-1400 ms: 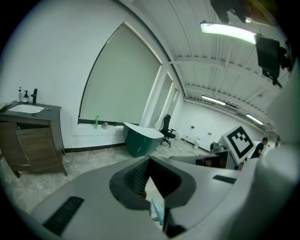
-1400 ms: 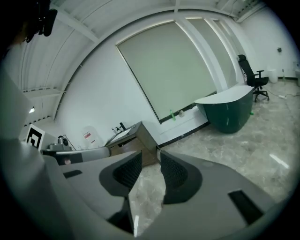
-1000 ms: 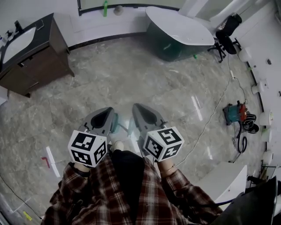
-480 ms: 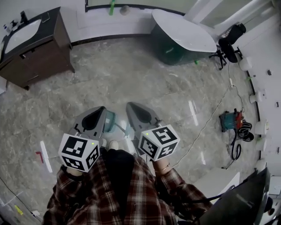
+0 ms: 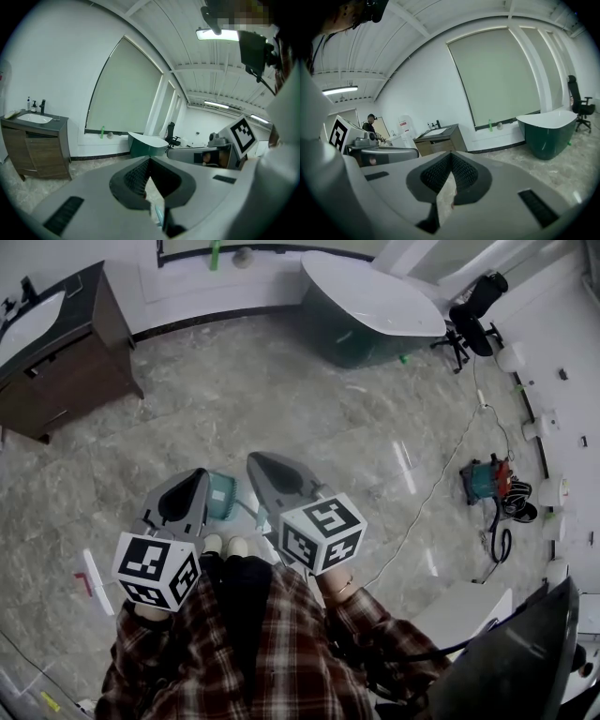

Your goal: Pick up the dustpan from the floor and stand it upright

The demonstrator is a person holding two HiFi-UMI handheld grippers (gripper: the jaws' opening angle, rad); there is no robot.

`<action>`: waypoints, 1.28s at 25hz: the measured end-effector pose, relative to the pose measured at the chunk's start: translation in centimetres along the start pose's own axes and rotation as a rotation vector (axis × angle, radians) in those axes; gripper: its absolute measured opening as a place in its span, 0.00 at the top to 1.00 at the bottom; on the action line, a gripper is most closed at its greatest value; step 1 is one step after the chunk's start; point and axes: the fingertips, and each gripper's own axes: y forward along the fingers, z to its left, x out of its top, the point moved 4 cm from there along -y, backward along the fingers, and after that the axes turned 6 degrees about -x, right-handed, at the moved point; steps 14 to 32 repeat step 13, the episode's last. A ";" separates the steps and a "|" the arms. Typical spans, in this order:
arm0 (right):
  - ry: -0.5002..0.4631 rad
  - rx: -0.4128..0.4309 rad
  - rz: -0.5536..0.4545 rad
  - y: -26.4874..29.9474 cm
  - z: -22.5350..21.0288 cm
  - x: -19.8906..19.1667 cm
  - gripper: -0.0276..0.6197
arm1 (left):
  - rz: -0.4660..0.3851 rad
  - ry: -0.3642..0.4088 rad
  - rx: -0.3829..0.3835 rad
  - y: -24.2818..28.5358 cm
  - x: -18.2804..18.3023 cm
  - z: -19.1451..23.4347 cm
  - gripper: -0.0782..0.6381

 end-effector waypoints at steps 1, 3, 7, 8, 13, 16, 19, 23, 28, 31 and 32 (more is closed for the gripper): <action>0.001 -0.001 -0.001 0.0 -0.1 0.1 0.94 | 0.002 0.000 -0.003 0.1 0.0 -0.1 0.89; 0.002 -0.004 -0.004 -0.1 -0.3 0.3 0.94 | 0.004 0.000 -0.008 0.2 0.1 -0.2 0.89; 0.005 -0.008 0.000 -0.4 -0.9 0.3 0.94 | 0.008 0.001 -0.009 0.5 0.1 -0.5 0.89; 0.007 -0.014 -0.001 -0.5 -1.1 0.2 0.94 | 0.009 0.000 -0.012 0.7 0.0 -0.5 0.89; 0.028 -0.053 -0.009 -0.6 -1.6 -0.2 0.94 | 0.018 0.006 -0.029 0.8 0.0 0.1 0.89; 0.028 -0.053 -0.009 -0.6 -1.6 -0.2 0.94 | 0.018 0.006 -0.029 0.8 0.0 0.1 0.89; 0.028 -0.053 -0.009 -0.6 -1.6 -0.2 0.94 | 0.018 0.006 -0.029 0.8 0.0 0.1 0.89; 0.028 -0.053 -0.009 -0.6 -1.6 -0.2 0.94 | 0.018 0.006 -0.029 0.8 0.0 0.1 0.89; 0.028 -0.053 -0.009 -0.6 -1.6 -0.2 0.94 | 0.018 0.006 -0.029 0.8 0.0 0.1 0.89; 0.028 -0.053 -0.009 -0.6 -1.6 -0.2 0.94 | 0.018 0.006 -0.029 0.8 0.0 0.1 0.89; 0.028 -0.053 -0.009 -0.6 -1.6 -0.2 0.94 | 0.018 0.006 -0.029 0.8 0.0 0.1 0.89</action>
